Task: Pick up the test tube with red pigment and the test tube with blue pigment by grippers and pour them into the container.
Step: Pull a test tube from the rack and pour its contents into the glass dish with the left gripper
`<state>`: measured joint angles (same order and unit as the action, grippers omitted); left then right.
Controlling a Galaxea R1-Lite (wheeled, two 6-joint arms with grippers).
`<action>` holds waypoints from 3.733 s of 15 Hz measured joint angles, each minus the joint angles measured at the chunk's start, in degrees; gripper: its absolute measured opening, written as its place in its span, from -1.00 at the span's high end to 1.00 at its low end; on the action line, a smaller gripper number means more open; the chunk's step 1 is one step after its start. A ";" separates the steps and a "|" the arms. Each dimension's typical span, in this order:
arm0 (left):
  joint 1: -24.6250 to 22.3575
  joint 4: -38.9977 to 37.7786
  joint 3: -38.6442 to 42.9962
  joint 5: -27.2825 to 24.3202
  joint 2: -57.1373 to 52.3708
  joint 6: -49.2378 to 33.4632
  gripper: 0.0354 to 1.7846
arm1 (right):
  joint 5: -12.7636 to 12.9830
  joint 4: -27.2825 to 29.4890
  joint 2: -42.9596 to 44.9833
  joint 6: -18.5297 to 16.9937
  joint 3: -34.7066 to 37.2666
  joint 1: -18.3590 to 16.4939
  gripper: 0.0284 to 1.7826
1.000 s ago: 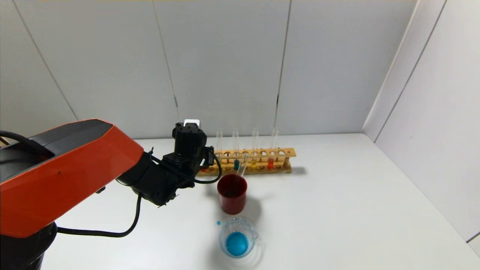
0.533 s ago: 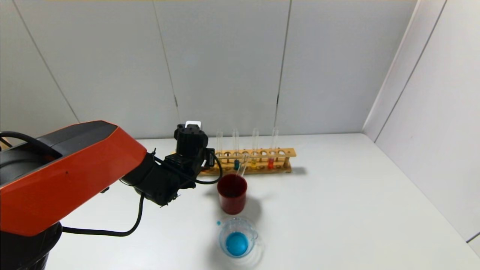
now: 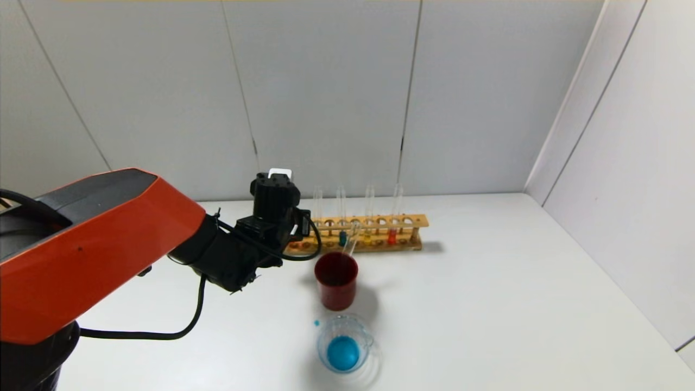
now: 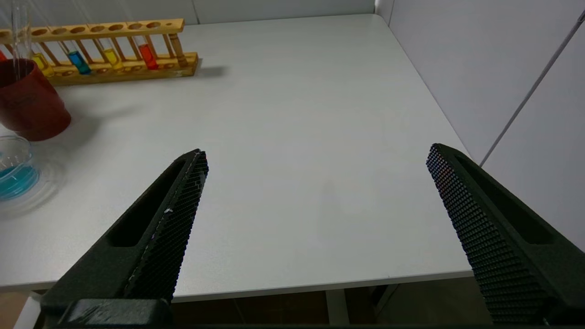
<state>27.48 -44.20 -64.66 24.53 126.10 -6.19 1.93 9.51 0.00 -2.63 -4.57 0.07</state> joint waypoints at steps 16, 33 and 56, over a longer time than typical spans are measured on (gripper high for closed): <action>-0.37 22.95 -1.40 0.72 -25.00 7.75 0.70 | -0.02 0.00 0.00 0.02 0.00 0.00 -0.96; 17.20 12.75 37.77 -5.01 -40.13 42.63 0.70 | -0.02 0.00 0.00 0.02 0.00 0.00 -0.96; 19.27 12.65 31.01 2.89 -21.00 73.75 0.70 | 0.00 0.00 0.00 0.00 0.00 0.00 -0.96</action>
<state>46.75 -31.55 -33.65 27.42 105.10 67.56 1.93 9.51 0.00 -2.63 -4.57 0.07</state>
